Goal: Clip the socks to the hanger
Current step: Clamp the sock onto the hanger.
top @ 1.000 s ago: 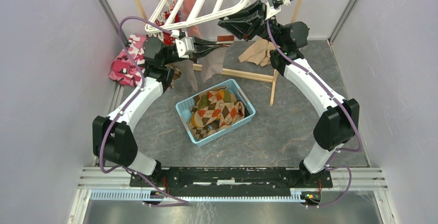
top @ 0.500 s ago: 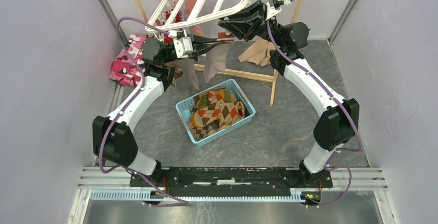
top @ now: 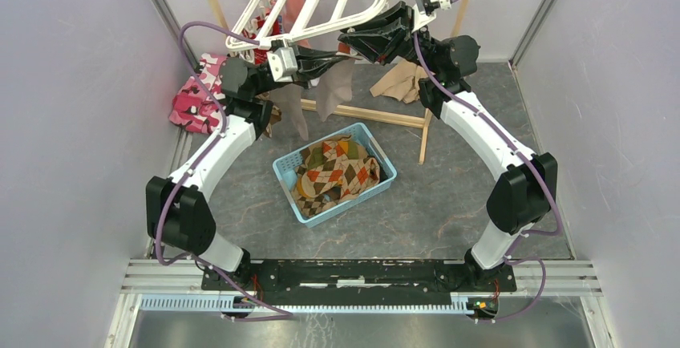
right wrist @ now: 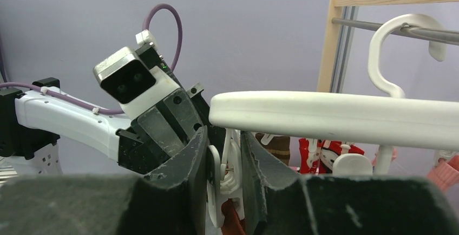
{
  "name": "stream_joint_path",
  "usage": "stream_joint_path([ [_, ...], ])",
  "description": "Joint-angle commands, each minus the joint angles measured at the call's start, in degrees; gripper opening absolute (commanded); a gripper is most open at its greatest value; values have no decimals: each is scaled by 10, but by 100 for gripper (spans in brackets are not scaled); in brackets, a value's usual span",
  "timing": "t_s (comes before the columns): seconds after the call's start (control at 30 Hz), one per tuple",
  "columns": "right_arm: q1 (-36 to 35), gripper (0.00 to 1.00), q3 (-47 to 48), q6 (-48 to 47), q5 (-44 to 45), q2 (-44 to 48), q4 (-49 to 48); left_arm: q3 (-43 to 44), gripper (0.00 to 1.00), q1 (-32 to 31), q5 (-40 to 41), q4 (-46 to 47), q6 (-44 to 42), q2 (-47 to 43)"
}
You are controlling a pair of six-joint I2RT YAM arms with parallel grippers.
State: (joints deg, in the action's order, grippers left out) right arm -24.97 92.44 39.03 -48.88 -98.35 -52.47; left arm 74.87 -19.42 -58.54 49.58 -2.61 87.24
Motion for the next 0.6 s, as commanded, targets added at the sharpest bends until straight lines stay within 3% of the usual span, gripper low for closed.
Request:
stream_joint_path([
  [0.0,2,12,-3,7,-7,1,-28,33,2,-2,38,33,87,10],
  [0.2,4,12,-10,4,2,4,-27,15,2,-3,41,98,171,12],
  [0.43,7,25,-11,5,17,4,-21,-7,2,-3,40,114,191,4],
  [0.57,8,26,-12,6,22,6,-22,-11,2,-4,37,115,200,5],
])
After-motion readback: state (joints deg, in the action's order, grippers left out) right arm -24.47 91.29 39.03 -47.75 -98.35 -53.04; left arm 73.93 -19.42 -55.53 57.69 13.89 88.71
